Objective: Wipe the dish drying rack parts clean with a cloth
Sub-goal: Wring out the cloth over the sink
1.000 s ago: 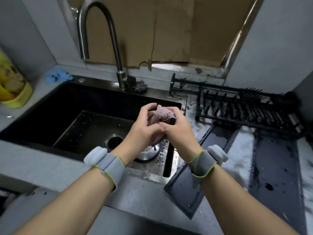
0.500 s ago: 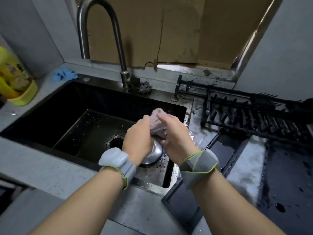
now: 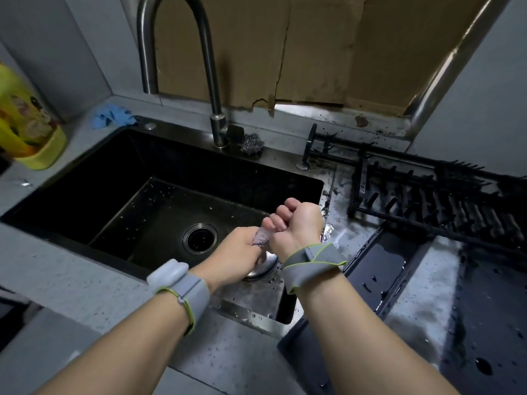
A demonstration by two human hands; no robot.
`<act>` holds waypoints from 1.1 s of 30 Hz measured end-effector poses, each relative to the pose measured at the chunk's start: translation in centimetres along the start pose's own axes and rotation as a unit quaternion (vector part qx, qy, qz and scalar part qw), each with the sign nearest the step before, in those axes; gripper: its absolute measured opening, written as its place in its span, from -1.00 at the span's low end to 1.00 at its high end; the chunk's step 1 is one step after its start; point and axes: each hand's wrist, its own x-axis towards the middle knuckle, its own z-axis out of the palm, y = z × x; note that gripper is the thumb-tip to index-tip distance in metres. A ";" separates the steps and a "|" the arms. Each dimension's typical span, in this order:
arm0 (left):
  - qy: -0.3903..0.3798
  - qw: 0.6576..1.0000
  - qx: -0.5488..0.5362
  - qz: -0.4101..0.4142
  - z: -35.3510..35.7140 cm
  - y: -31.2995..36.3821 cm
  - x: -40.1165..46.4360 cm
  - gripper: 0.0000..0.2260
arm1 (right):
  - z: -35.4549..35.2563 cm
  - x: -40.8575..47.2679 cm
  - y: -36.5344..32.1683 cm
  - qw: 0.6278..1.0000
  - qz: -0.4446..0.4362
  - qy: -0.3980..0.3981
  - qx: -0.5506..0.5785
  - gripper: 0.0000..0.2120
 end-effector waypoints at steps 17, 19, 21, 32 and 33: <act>0.155 0.888 0.415 0.126 -2.3 0.9 1.4 -0.84 | -3.2 2.1 -1.5 0.963 0.087 -0.146 -0.209 -0.86; 0.087 0.813 0.528 0.228 -2.3 0.5 1.5 -0.85 | -2.6 2.5 -1.2 0.965 0.132 -0.134 -0.185 -0.82; 0.037 0.785 0.553 0.276 -1.9 -0.1 1.6 -0.84 | -1.8 3.0 -0.2 0.973 0.138 -0.086 -0.163 -0.93; 0.211 0.965 0.133 -0.078 0.9 0.5 0.4 -0.51 | 1.3 1.1 1.2 0.991 0.049 0.067 0.105 -0.72; 0.205 0.972 0.058 -0.100 1.2 0.6 0.7 -0.54 | 1.2 0.9 1.3 0.994 0.037 0.055 0.090 -0.75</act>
